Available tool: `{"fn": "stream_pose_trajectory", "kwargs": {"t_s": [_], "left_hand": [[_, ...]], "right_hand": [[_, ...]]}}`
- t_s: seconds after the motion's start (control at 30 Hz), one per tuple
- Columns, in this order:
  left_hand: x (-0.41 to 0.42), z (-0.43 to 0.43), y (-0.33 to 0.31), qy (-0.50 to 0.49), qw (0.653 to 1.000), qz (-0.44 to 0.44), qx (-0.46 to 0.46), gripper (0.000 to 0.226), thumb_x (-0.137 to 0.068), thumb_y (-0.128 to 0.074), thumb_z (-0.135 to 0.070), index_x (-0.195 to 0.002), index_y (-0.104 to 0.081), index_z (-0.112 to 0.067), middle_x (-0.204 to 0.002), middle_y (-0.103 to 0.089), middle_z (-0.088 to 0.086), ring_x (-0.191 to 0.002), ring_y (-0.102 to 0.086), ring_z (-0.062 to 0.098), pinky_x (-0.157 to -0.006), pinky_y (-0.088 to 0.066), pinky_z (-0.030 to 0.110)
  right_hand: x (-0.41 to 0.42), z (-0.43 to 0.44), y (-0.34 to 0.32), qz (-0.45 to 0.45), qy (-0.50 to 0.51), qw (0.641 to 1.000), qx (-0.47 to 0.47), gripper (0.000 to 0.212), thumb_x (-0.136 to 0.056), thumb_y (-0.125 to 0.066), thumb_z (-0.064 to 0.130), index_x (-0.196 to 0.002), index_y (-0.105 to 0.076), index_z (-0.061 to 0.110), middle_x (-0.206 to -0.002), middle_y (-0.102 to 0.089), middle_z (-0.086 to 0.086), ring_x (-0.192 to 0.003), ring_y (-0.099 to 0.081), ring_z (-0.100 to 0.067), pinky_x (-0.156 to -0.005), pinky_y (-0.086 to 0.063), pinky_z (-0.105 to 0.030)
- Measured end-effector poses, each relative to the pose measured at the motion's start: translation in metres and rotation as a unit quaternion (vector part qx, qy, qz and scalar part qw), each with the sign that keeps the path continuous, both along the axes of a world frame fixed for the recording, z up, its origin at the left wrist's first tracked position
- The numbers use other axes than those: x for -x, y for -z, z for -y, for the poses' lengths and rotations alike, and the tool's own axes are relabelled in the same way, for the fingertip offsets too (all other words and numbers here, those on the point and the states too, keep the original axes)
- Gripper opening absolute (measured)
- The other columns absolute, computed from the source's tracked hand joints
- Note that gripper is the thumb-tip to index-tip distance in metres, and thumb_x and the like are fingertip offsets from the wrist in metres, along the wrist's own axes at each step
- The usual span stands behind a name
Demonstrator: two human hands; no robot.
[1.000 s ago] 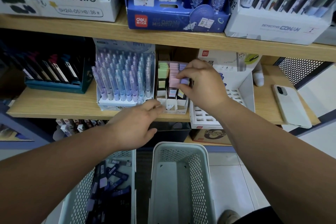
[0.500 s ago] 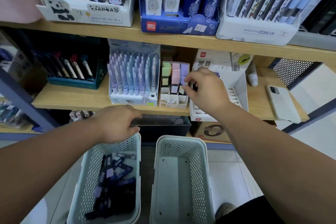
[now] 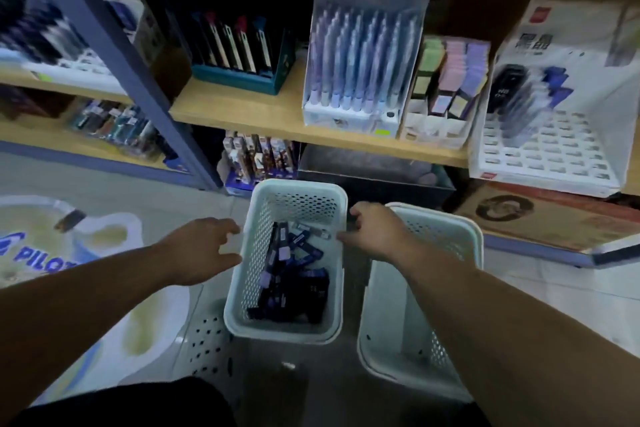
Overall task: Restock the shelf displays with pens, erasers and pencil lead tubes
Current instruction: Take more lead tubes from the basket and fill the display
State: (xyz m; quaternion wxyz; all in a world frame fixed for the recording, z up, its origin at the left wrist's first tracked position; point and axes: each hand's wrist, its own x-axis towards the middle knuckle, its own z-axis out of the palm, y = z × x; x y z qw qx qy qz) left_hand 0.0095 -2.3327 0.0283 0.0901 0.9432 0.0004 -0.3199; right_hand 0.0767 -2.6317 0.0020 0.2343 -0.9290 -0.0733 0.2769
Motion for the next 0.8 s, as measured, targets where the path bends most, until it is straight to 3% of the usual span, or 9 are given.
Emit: {"fn": "stream_pose_trajectory", "kwargs": {"t_s": [0.1,0.17,0.27,0.37,0.4,0.47,0.53,0.63,0.8], "left_hand": [[-0.002,0.003,0.016,-0.069,0.995,0.013,0.078,0.058,-0.090,-0.069,-0.043,-0.141,-0.049,-0.024,-0.124,-0.062,0.000,-0.089,-0.064,0.014,-0.082,-0.045,0.025],[-0.009,0.016,0.033,-0.135,0.981,0.025,0.135,0.050,-0.090,-0.072,-0.033,-0.136,-0.054,-0.022,-0.121,-0.063,0.000,-0.096,-0.067,0.019,-0.086,-0.048,0.027],[-0.018,0.049,0.068,-0.220,0.962,0.001,0.164,0.052,-0.093,-0.069,-0.028,-0.140,-0.052,-0.016,-0.132,-0.057,0.002,-0.114,-0.059,0.023,-0.091,-0.042,0.025],[-0.014,0.084,0.108,-0.270,0.949,-0.034,0.157,0.022,-0.098,-0.059,-0.022,-0.119,-0.055,-0.016,-0.112,-0.056,0.007,-0.080,-0.055,0.017,-0.072,-0.041,0.025],[-0.011,0.091,0.121,-0.278,0.950,-0.035,0.135,0.019,-0.099,-0.056,-0.023,-0.117,-0.055,-0.015,-0.113,-0.057,0.010,-0.078,-0.055,0.017,-0.069,-0.043,0.025],[-0.006,0.101,0.144,-0.303,0.948,-0.031,0.096,0.037,-0.101,-0.051,-0.027,-0.135,-0.050,-0.013,-0.134,-0.052,0.014,-0.105,-0.058,0.027,-0.085,-0.044,0.028],[-0.002,0.105,0.162,-0.362,0.928,-0.007,0.087,0.046,-0.101,-0.048,-0.026,-0.144,-0.042,-0.011,-0.147,-0.045,0.014,-0.127,-0.050,0.034,-0.102,-0.040,0.032],[-0.004,0.110,0.185,-0.419,0.905,0.029,0.067,0.048,-0.099,-0.049,-0.024,-0.143,-0.042,-0.007,-0.149,-0.044,0.019,-0.132,-0.047,0.037,-0.111,-0.036,0.038],[-0.009,0.121,0.199,-0.427,0.903,0.033,0.013,0.051,-0.094,-0.050,-0.016,-0.143,-0.043,-0.006,-0.147,-0.041,0.019,-0.132,-0.045,0.036,-0.109,-0.037,0.039]], "right_hand": [[0.011,-0.006,0.033,-0.036,0.032,0.999,-0.016,0.040,-0.088,-0.074,0.038,-0.120,-0.064,0.016,-0.115,-0.069,-0.006,-0.095,-0.063,-0.023,-0.075,-0.046,-0.031],[0.016,-0.007,0.051,-0.036,0.052,0.998,-0.022,0.040,-0.086,-0.076,0.035,-0.120,-0.064,0.017,-0.117,-0.069,-0.007,-0.102,-0.064,-0.025,-0.079,-0.048,-0.031],[0.022,-0.005,0.067,-0.019,0.071,0.996,-0.045,0.039,-0.083,-0.079,0.033,-0.116,-0.066,0.018,-0.113,-0.069,-0.006,-0.102,-0.064,-0.025,-0.078,-0.049,-0.029],[0.023,-0.003,0.074,-0.018,0.092,0.992,-0.079,0.034,-0.081,-0.080,0.029,-0.109,-0.067,0.017,-0.097,-0.070,-0.004,-0.092,-0.065,-0.023,-0.068,-0.045,-0.028],[0.023,-0.002,0.074,-0.020,0.094,0.992,-0.086,0.033,-0.080,-0.081,0.029,-0.107,-0.067,0.016,-0.091,-0.068,-0.002,-0.086,-0.064,-0.021,-0.063,-0.042,-0.028],[0.023,-0.002,0.073,-0.020,0.094,0.990,-0.101,0.034,-0.079,-0.083,0.031,-0.105,-0.066,0.016,-0.083,-0.067,-0.001,-0.077,-0.063,-0.018,-0.058,-0.043,-0.028],[0.024,-0.002,0.074,-0.024,0.100,0.988,-0.119,0.032,-0.079,-0.083,0.030,-0.104,-0.067,0.016,-0.078,-0.068,-0.001,-0.069,-0.065,-0.016,-0.060,-0.049,-0.029],[0.025,-0.002,0.078,-0.022,0.109,0.984,-0.136,0.027,-0.079,-0.082,0.028,-0.098,-0.067,0.016,-0.071,-0.069,0.001,-0.059,-0.066,-0.014,-0.060,-0.053,-0.030],[0.026,-0.002,0.079,-0.027,0.108,0.982,-0.151,0.022,-0.083,-0.080,0.024,-0.095,-0.064,0.015,-0.070,-0.068,0.003,-0.054,-0.065,-0.011,-0.057,-0.053,-0.028]]}}
